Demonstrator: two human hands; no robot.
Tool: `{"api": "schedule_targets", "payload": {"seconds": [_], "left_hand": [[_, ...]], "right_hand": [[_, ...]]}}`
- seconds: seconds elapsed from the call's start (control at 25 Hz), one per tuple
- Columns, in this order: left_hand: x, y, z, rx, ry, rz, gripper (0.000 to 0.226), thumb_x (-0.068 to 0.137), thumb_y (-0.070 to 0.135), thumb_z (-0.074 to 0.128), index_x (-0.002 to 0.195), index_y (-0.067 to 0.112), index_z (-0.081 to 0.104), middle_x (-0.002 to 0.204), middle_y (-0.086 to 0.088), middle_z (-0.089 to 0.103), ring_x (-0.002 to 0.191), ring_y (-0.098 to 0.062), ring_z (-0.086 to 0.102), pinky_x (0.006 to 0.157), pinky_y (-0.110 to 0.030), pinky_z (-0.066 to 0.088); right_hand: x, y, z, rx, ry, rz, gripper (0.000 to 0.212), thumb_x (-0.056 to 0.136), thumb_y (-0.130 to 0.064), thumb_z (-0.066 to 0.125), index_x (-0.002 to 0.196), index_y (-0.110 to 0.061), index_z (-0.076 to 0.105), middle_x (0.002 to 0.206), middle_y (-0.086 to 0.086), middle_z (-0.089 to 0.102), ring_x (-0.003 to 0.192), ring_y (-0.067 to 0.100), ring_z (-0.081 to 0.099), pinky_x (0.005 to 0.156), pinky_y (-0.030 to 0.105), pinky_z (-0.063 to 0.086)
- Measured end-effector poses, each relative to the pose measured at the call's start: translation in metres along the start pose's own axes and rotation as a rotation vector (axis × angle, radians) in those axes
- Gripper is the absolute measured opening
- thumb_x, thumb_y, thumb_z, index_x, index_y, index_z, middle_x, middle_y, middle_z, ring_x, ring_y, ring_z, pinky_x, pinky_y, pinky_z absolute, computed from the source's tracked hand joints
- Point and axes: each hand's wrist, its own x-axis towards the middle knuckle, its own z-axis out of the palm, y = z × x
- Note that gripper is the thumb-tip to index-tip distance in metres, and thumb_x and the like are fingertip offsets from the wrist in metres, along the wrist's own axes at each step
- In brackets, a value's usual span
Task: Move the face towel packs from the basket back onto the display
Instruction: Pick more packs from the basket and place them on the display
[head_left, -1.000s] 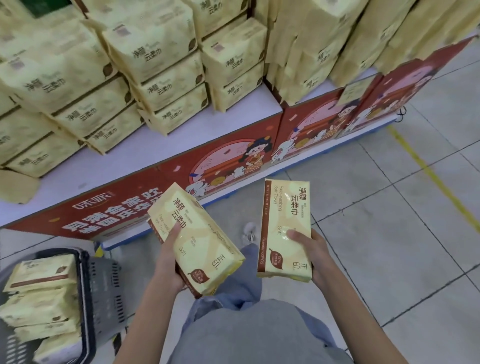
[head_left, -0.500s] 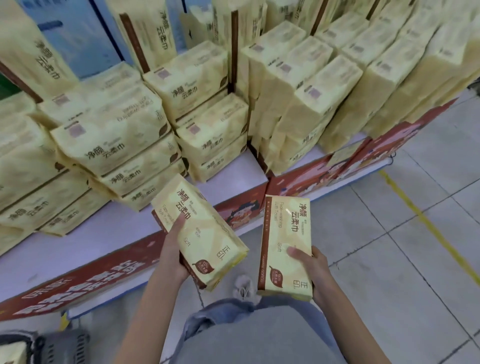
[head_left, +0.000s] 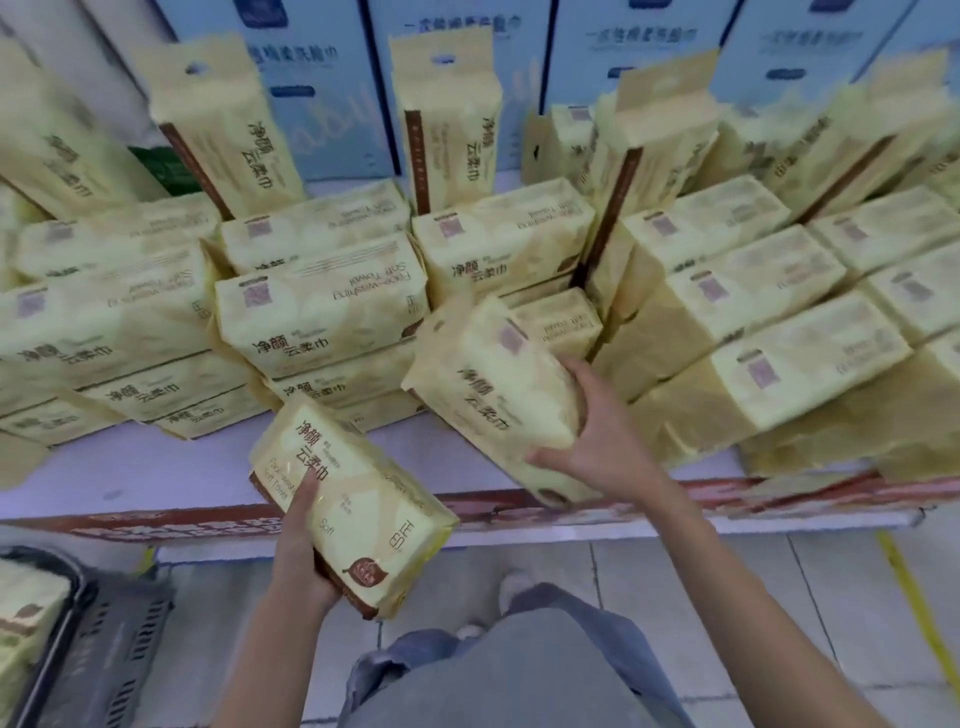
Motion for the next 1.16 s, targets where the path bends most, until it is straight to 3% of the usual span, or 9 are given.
{"api": "schedule_targets", "payload": {"seconds": [0.12, 0.24, 0.32, 0.44, 0.64, 0.76, 1.16], "left_hand": [[0.001, -0.001, 0.002, -0.067, 0.042, 0.029, 0.037, 0.082, 0.048, 0.059, 0.111, 0.024, 0.061, 0.089, -0.005, 0.075, 0.086, -0.027, 0.068, 0.063, -0.043, 0.058], [-0.001, -0.005, 0.012, -0.100, 0.038, 0.076, 0.034, 0.084, 0.047, 0.058, 0.110, 0.024, 0.061, 0.089, -0.004, 0.076, 0.089, -0.026, 0.068, 0.068, -0.043, 0.057], [0.000, -0.009, 0.019, -0.117, 0.040, 0.087, 0.033, 0.084, 0.046, 0.059, 0.109, 0.024, 0.062, 0.089, -0.004, 0.076, 0.095, -0.027, 0.065, 0.075, -0.045, 0.053], [-0.001, -0.014, 0.026, -0.122, 0.037, 0.079, 0.030, 0.086, 0.045, 0.057, 0.107, 0.023, 0.062, 0.084, -0.004, 0.076, 0.091, -0.027, 0.065, 0.073, -0.044, 0.051], [-0.002, -0.020, 0.033, -0.103, 0.041, 0.075, 0.041, 0.084, 0.044, 0.058, 0.117, 0.021, 0.060, 0.090, -0.007, 0.075, 0.094, -0.029, 0.065, 0.077, -0.046, 0.052], [-0.002, -0.022, 0.035, -0.091, 0.046, 0.058, 0.046, 0.084, 0.044, 0.059, 0.123, 0.021, 0.058, 0.101, -0.009, 0.072, 0.097, -0.030, 0.064, 0.079, -0.047, 0.051], [0.003, -0.032, 0.048, -0.111, 0.020, 0.022, 0.032, 0.085, 0.040, 0.060, 0.110, 0.021, 0.061, 0.084, -0.005, 0.075, 0.093, -0.028, 0.064, 0.085, -0.048, 0.050]], "right_hand": [[0.058, -0.045, -0.033, -0.511, -0.087, -0.356, 0.097, 0.059, -0.032, 0.079, 0.143, -0.021, 0.031, 0.141, 0.001, 0.044, 0.127, 0.022, 0.042, 0.103, 0.035, 0.031], [0.104, -0.070, -0.055, -0.742, -0.175, -0.483, 0.098, 0.062, -0.028, 0.079, 0.145, -0.019, 0.026, 0.147, 0.004, 0.039, 0.132, 0.024, 0.038, 0.106, 0.036, 0.028], [0.127, -0.071, -0.063, -0.740, -0.249, -0.453, 0.101, 0.060, -0.022, 0.082, 0.145, -0.019, 0.026, 0.145, 0.006, 0.041, 0.130, 0.026, 0.040, 0.106, 0.036, 0.029], [0.145, -0.063, -0.066, -0.826, -0.331, -0.478, 0.103, 0.056, -0.021, 0.083, 0.143, -0.020, 0.028, 0.140, 0.007, 0.046, 0.126, 0.028, 0.044, 0.106, 0.040, 0.034], [0.160, -0.042, -0.072, -0.938, -0.355, -0.478, 0.104, 0.059, -0.019, 0.083, 0.145, -0.020, 0.025, 0.142, 0.008, 0.043, 0.128, 0.028, 0.040, 0.108, 0.040, 0.029], [0.166, -0.036, -0.072, -0.924, -0.325, -0.478, 0.104, 0.059, -0.022, 0.084, 0.145, -0.020, 0.026, 0.139, 0.009, 0.044, 0.127, 0.029, 0.038, 0.107, 0.040, 0.029], [0.145, -0.013, -0.073, -0.921, -0.028, -0.483, 0.096, 0.062, -0.033, 0.082, 0.143, -0.019, 0.034, 0.141, 0.009, 0.038, 0.131, 0.028, 0.032, 0.106, 0.044, 0.031]]}}
